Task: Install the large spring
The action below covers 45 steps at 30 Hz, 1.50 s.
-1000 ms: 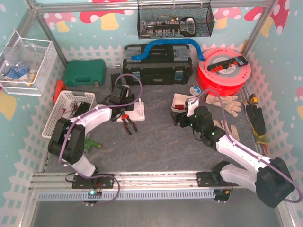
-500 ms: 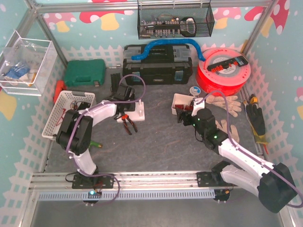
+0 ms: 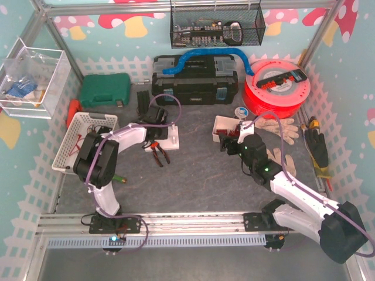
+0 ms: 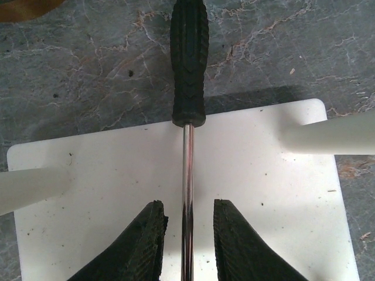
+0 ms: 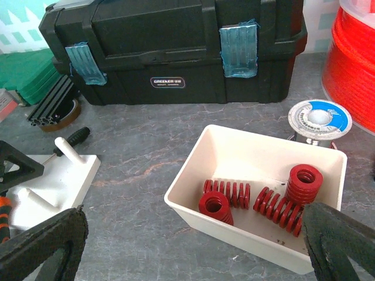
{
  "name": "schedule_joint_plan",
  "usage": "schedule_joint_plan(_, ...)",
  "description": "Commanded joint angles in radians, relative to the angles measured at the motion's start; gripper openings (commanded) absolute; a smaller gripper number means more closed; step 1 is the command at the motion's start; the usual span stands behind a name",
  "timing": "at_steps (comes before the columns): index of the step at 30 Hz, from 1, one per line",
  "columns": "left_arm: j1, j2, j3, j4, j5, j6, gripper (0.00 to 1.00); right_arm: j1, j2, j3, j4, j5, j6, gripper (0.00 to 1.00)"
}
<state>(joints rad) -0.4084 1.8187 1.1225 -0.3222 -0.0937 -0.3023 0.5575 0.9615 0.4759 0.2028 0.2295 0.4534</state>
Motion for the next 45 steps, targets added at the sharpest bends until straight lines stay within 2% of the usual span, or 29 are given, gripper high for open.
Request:
schedule_joint_plan(1,-0.004,0.02,0.034,-0.019,0.006,0.01,0.29,0.005,-0.004,-0.011,0.018,0.026,0.013,0.99)
schedule_joint_plan(15,-0.004,0.053,0.047,-0.022,-0.012,0.011,0.24,0.005,-0.028,-0.02,0.017,0.049,0.017,0.99)
schedule_joint_plan(19,-0.004,0.054,0.053,-0.021,-0.014,0.011,0.17,0.004,-0.035,-0.02,0.017,0.051,0.017,0.99)
schedule_joint_plan(24,-0.004,0.041,0.059,-0.021,-0.028,0.011,0.0,0.003,-0.039,-0.022,0.017,0.056,0.016,0.98)
schedule_joint_plan(31,-0.004,-0.035,0.06,0.0,-0.078,0.02,0.0,0.004,-0.032,-0.021,0.017,0.055,0.02,0.98)
schedule_joint_plan(38,0.0,-0.199,-0.017,0.073,-0.158,0.007,0.0,0.005,-0.035,-0.021,0.015,0.055,0.021,0.98)
schedule_joint_plan(45,0.147,-0.324,-0.123,0.06,-0.096,-0.036,0.0,0.005,-0.041,-0.022,0.015,0.044,0.024,0.98)
